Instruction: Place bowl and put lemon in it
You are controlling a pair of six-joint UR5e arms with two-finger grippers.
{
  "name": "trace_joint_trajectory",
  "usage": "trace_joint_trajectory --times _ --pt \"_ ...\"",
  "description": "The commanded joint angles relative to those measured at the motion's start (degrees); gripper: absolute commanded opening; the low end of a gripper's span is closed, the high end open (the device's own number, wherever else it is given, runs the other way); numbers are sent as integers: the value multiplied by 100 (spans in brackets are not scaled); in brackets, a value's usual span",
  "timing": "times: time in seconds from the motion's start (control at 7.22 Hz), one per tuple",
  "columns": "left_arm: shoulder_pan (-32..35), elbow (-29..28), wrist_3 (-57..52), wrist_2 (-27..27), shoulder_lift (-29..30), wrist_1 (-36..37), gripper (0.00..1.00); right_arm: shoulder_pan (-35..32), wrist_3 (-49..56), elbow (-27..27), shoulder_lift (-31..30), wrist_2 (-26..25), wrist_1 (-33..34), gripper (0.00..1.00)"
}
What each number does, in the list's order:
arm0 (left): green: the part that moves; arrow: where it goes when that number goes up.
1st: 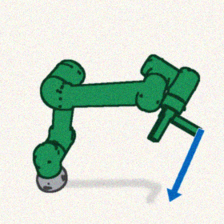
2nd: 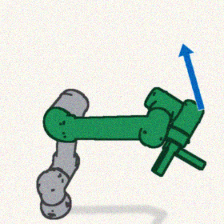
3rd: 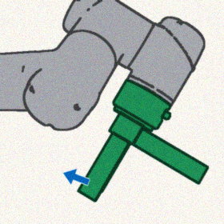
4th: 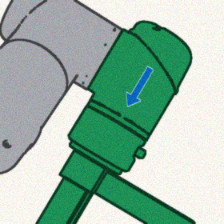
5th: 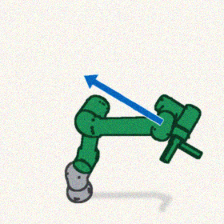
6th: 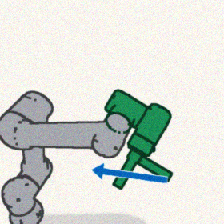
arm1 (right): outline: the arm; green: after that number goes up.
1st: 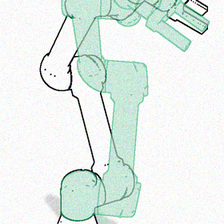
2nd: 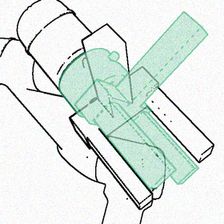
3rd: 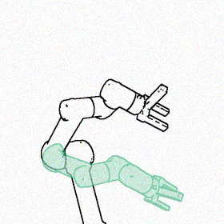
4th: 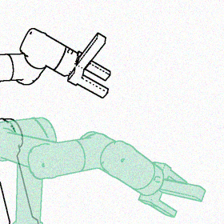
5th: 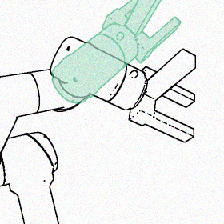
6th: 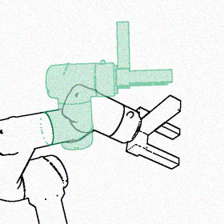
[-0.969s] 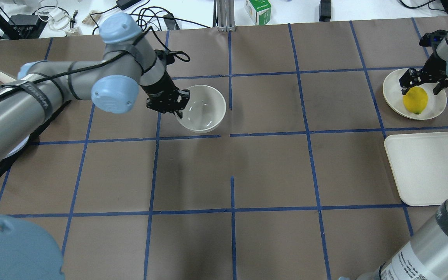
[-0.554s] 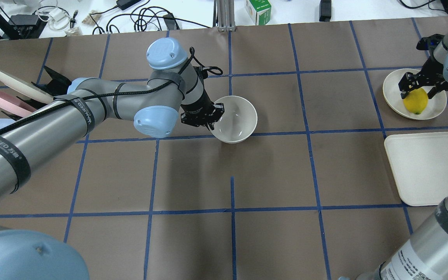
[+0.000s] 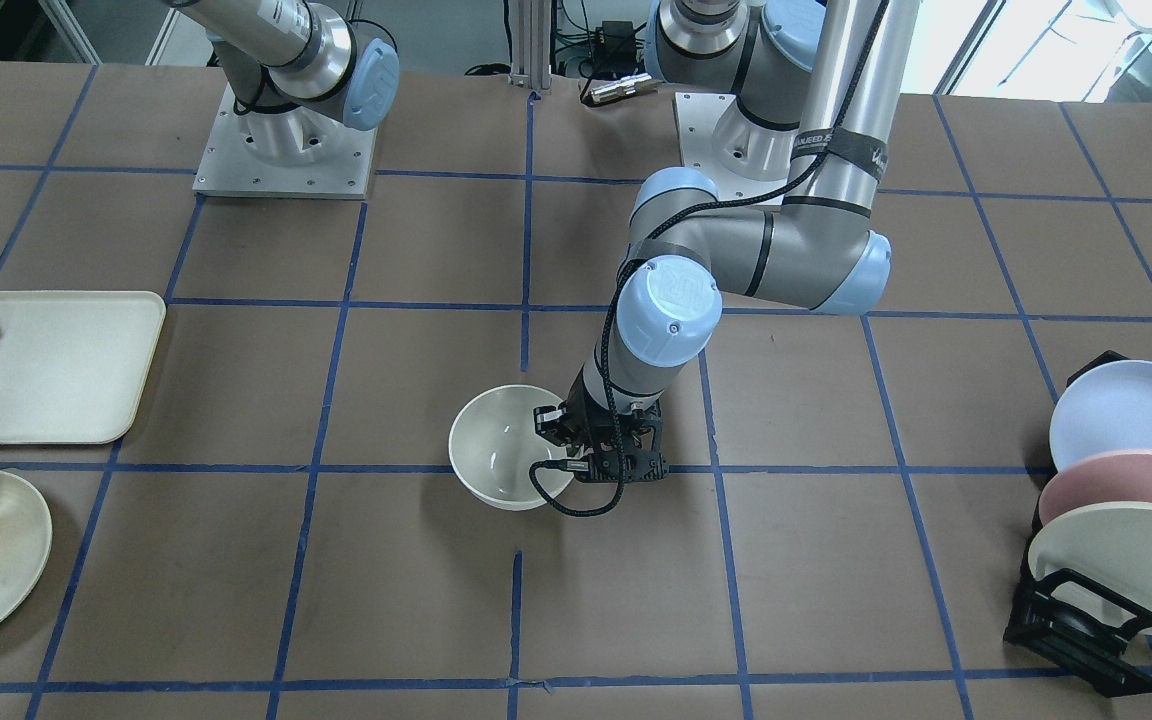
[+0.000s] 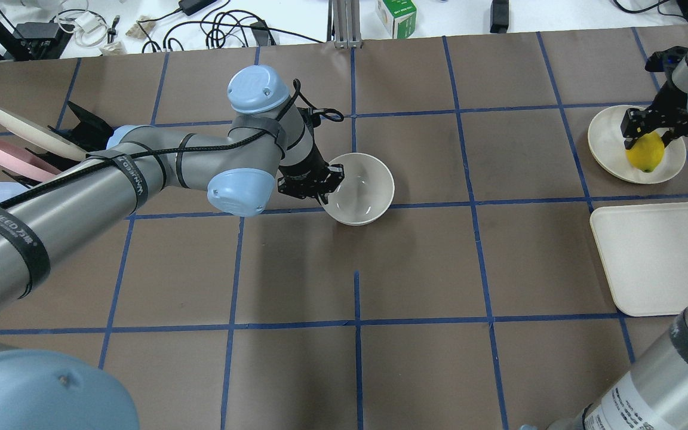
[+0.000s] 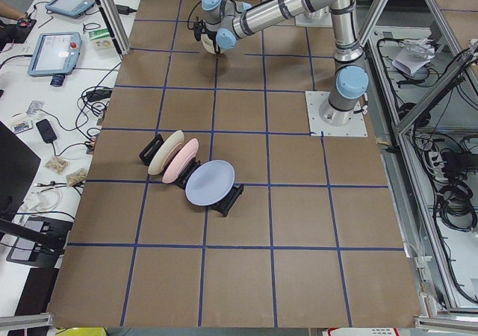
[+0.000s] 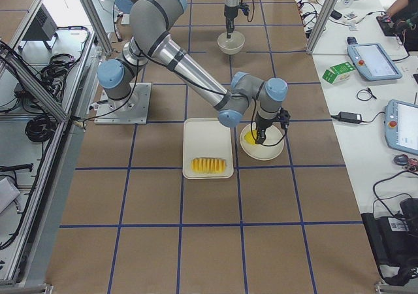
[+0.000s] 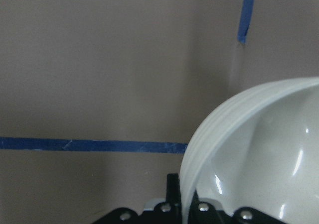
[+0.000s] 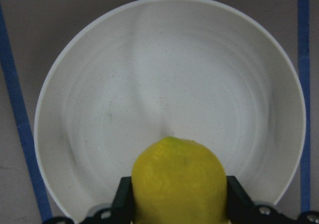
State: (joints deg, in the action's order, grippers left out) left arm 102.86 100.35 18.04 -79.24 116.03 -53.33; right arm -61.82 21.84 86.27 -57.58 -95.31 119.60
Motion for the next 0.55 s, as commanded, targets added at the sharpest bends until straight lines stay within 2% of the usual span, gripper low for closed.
trace_joint_trajectory --times 0.0,0.14,0.28,0.42 --pt "-3 11 7 5 77 7 58 -93 -57 -5 -628 73 -722 0" --pt "-55 -85 -28 -13 -53 -2 82 -215 -292 -5 -927 160 -1145 0" --pt "-430 -234 -54 -4 -263 -202 89 -477 -434 -13 -1191 274 -1575 0" --pt "-764 -549 -577 -4 -579 -987 88 -828 -809 -5 -1559 284 -1963 0"
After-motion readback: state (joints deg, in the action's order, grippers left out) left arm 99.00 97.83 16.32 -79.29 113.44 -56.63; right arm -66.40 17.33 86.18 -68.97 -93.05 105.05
